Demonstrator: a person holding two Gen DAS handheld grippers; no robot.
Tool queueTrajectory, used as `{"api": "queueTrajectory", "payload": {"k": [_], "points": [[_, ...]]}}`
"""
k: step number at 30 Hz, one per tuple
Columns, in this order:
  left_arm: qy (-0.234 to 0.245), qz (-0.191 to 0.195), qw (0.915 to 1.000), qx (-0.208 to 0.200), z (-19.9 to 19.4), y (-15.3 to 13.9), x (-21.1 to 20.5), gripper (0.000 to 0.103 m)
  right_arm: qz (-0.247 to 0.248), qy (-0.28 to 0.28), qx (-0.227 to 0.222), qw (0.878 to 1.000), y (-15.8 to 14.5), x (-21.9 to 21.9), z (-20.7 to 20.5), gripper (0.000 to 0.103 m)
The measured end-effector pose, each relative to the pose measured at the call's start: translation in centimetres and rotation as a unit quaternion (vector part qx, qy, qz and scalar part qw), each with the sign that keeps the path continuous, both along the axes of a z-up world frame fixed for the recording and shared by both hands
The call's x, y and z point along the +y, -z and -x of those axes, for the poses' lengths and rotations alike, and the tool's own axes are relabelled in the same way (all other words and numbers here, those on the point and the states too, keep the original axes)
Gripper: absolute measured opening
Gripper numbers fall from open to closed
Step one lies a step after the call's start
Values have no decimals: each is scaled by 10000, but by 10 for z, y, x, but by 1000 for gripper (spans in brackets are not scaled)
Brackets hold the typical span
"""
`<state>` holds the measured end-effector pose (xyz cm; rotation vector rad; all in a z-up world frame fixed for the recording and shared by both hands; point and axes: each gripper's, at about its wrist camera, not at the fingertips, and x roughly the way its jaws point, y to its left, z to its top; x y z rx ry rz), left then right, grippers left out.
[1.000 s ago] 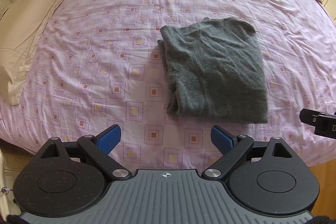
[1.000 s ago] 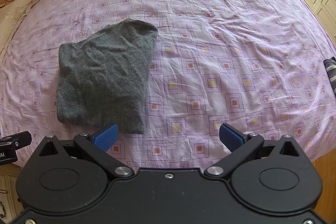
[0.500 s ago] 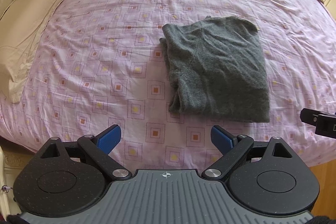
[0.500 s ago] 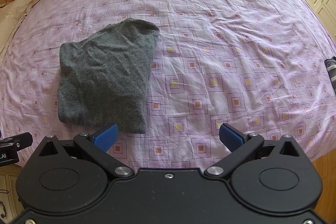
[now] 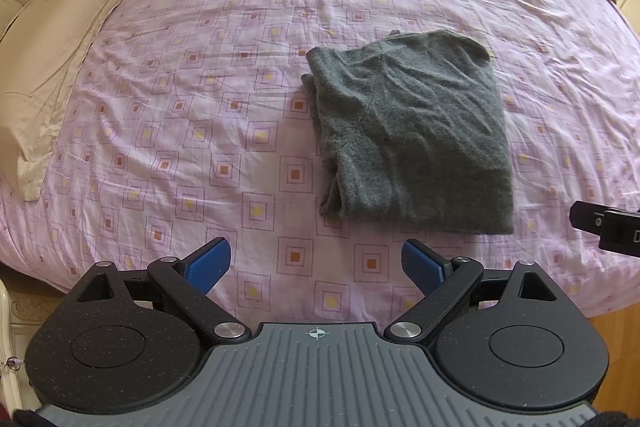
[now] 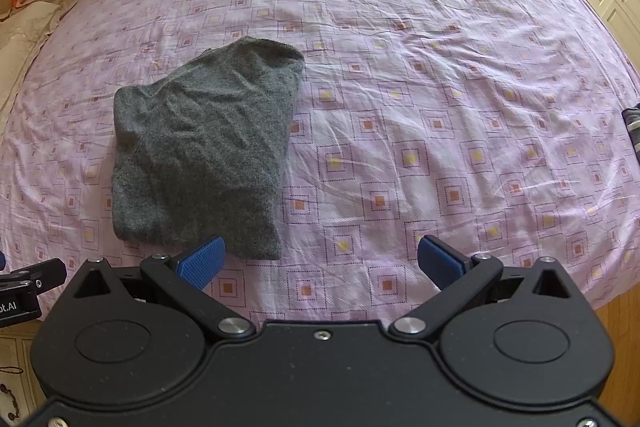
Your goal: Fold small clothes
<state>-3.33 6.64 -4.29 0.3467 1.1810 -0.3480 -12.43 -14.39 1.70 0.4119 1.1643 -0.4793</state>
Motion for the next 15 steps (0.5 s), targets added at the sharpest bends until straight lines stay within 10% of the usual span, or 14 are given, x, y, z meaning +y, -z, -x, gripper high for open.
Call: {"api": "queueTrajectory", "payload": {"k": [15], "points": [[-128, -60, 9999, -46, -4, 0, 2, 93, -13, 3, 11, 10000, 1, -1, -4, 102]]}}
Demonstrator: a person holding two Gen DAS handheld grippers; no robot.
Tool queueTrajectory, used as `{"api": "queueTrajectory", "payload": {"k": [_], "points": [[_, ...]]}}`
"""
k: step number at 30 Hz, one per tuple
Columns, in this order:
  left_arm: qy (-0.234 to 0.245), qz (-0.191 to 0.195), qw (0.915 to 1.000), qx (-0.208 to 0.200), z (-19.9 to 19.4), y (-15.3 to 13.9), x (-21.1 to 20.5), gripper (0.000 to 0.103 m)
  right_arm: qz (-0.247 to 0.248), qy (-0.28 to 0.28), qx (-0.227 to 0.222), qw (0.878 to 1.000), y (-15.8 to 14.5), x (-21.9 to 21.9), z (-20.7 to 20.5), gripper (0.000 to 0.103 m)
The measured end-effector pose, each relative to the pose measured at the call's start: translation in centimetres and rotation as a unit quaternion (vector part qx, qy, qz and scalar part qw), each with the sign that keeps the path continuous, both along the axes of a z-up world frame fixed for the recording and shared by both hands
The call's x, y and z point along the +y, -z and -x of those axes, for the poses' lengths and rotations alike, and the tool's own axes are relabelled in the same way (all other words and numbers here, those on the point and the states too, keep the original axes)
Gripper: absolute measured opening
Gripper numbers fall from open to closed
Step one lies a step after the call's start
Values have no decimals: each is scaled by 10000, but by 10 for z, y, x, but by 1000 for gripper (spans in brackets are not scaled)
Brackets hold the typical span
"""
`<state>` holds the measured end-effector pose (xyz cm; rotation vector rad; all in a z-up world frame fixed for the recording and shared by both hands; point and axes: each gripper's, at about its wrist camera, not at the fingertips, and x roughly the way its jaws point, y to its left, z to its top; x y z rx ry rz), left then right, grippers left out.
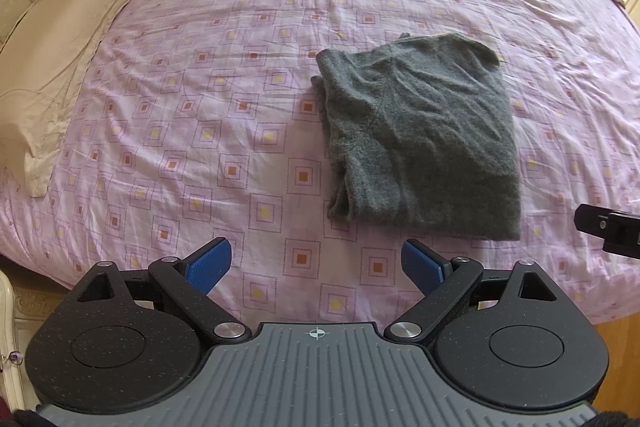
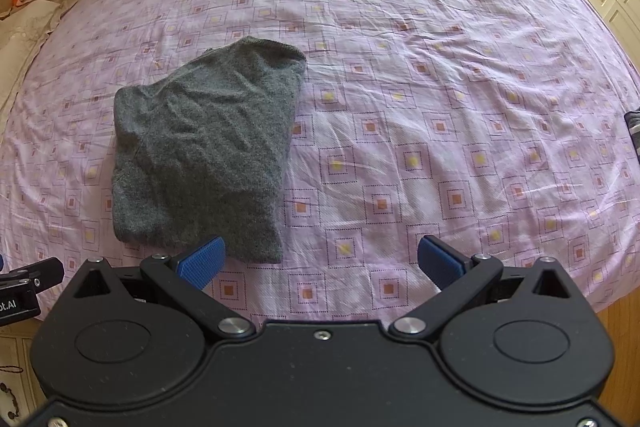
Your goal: Fold small clothes
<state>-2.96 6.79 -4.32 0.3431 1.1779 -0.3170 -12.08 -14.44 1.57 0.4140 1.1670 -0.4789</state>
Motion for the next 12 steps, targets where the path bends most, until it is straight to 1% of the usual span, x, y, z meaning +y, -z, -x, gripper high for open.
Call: {"api": "queueTrajectory", "payload": {"k": [4, 12], "points": [[-78, 3, 10000, 19, -1, 0, 1, 92, -15, -35, 12, 10000, 0, -1, -2, 102], [-66, 9, 10000, -24, -2, -2, 0, 92, -50, -74, -6, 10000, 1, -1, -5, 102]]}}
